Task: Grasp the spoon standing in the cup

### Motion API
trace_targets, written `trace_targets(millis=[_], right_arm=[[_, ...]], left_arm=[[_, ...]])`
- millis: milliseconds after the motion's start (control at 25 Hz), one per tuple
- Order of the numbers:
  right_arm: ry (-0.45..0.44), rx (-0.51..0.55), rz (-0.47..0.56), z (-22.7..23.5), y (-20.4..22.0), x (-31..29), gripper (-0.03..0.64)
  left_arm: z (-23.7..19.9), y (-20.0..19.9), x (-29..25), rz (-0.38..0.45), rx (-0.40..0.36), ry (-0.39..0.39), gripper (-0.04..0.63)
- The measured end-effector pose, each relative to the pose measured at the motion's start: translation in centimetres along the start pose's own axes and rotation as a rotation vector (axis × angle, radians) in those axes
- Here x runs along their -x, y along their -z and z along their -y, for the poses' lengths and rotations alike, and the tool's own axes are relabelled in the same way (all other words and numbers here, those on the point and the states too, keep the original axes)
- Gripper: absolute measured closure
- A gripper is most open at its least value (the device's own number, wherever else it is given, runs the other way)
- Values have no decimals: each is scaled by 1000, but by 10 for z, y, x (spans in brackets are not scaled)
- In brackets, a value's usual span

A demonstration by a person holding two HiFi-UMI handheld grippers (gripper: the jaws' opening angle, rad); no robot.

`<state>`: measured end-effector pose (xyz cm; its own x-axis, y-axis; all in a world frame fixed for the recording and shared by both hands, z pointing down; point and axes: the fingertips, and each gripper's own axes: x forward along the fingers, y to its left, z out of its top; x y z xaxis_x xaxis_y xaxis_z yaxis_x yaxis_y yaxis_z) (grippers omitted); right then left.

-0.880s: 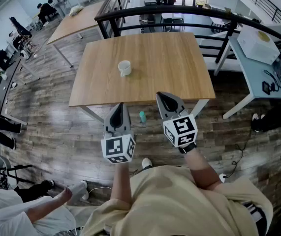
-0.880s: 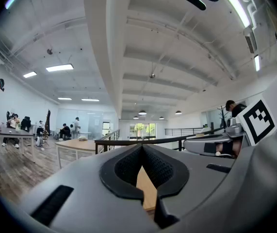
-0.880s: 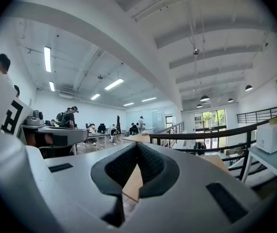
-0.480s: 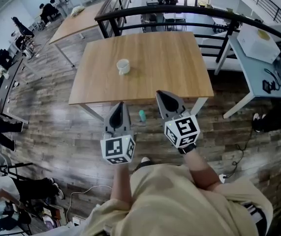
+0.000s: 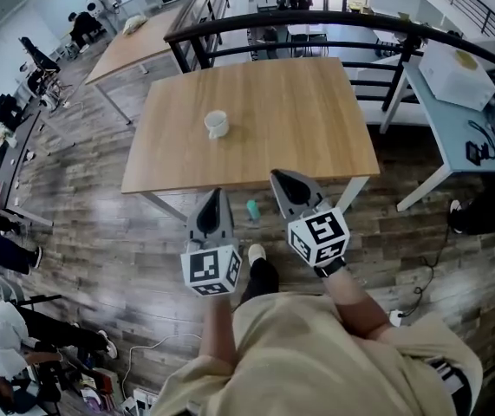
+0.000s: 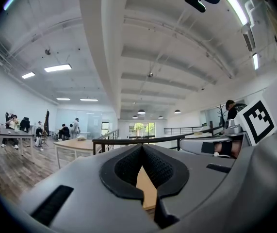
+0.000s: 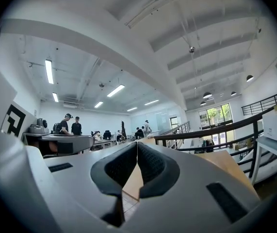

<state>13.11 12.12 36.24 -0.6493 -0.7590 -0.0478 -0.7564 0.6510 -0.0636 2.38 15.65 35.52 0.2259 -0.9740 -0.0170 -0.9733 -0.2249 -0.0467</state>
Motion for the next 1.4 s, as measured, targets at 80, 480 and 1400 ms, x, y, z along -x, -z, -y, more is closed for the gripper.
trace_targets(millis=[80, 480, 1400], right_arm=[[1, 0, -14, 7, 6, -14, 601], [3, 20, -40, 32, 8, -131, 601], [78, 32, -204, 76, 73, -337, 603]], left_arm=[[-8, 4, -15, 0, 5, 0, 591], [-81, 7, -116, 8, 25, 29, 591], [-214, 76, -268, -64, 101, 112, 591]])
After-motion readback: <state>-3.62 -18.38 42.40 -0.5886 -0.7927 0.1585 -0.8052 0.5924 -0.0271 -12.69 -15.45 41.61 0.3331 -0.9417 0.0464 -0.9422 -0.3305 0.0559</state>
